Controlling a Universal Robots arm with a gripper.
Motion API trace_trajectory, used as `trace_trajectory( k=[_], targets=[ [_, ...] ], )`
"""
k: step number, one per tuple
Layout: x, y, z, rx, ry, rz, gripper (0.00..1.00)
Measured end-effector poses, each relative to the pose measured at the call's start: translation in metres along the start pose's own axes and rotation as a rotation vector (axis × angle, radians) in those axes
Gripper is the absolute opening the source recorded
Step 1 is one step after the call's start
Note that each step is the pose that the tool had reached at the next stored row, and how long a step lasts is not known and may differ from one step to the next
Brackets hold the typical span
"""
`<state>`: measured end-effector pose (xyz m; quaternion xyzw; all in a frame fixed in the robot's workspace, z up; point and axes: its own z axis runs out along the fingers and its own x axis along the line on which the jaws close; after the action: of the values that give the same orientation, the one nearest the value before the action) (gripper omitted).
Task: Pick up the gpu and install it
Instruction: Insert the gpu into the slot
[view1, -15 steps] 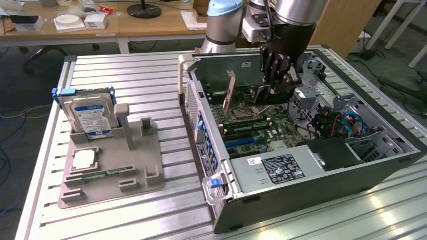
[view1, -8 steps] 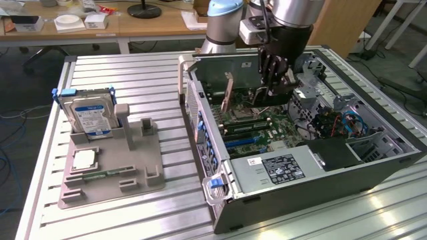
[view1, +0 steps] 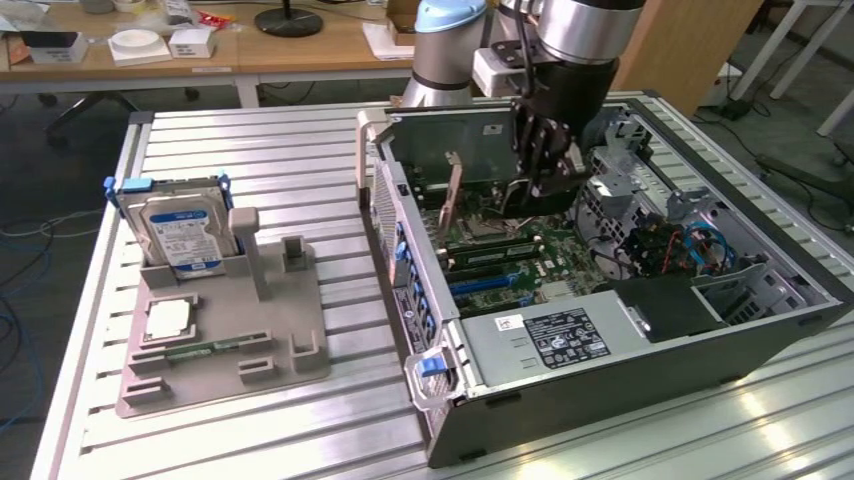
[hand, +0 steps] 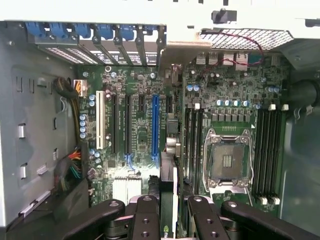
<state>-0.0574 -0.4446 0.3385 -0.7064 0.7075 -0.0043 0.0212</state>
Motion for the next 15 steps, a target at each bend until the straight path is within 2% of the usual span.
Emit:
trace_trajectory(
  k=[7,15],
  targets=[
    [0.0003,0.0028,0.0084,0.0,-0.0001,0.0,0.27],
    [0.0048,0.0065,0.0092,0.0002,0.0,0.0,0.27]
  ],
)
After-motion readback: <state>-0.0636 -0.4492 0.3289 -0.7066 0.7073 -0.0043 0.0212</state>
